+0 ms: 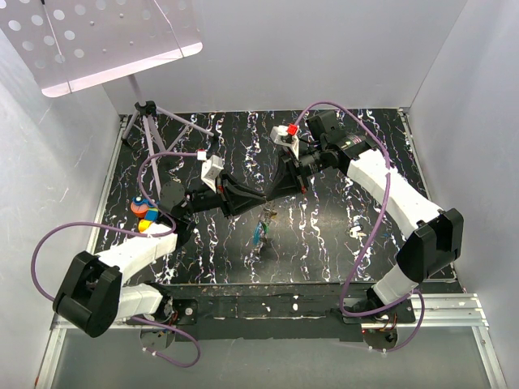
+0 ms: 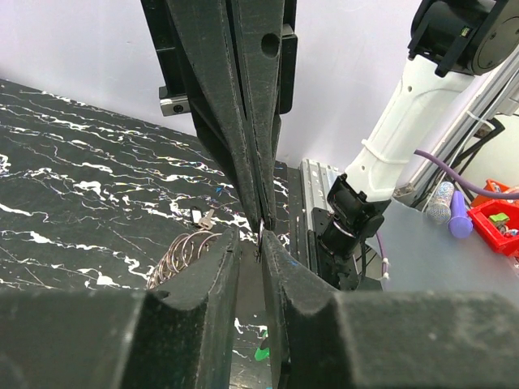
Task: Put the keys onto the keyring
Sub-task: Adjust the keyring.
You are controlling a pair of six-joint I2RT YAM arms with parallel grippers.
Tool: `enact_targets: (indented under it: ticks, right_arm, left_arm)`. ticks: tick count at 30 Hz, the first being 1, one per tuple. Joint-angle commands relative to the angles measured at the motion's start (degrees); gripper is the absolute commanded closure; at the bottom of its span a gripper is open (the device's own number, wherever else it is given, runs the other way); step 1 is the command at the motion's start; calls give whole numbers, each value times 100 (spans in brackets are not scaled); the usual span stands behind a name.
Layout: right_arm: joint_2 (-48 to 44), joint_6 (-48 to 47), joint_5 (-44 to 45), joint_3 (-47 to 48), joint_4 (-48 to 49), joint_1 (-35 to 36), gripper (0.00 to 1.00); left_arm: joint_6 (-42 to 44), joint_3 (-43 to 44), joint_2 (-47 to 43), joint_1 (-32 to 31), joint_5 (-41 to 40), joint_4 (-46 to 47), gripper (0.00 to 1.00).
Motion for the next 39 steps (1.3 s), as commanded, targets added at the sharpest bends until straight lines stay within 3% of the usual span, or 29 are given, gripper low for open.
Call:
enact_targets:
  ticks: [1,8,33,39]
  right_arm:
    - [-137,30,-382,107,61,49,99]
    - [-146,30,-356,107,70,49,99]
    - [-181,30,-320,90,70,49,99]
    - [-164,39,-320,98,70,49,99]
  left_arm:
    - [140,78,-118,-52,-33,-266,83]
    - [52,113,-30,-52,28,-161,90]
    - [-97,-274,-364,71,-174,314,74]
    - [-167,-248,-294,80,-112,367,75]
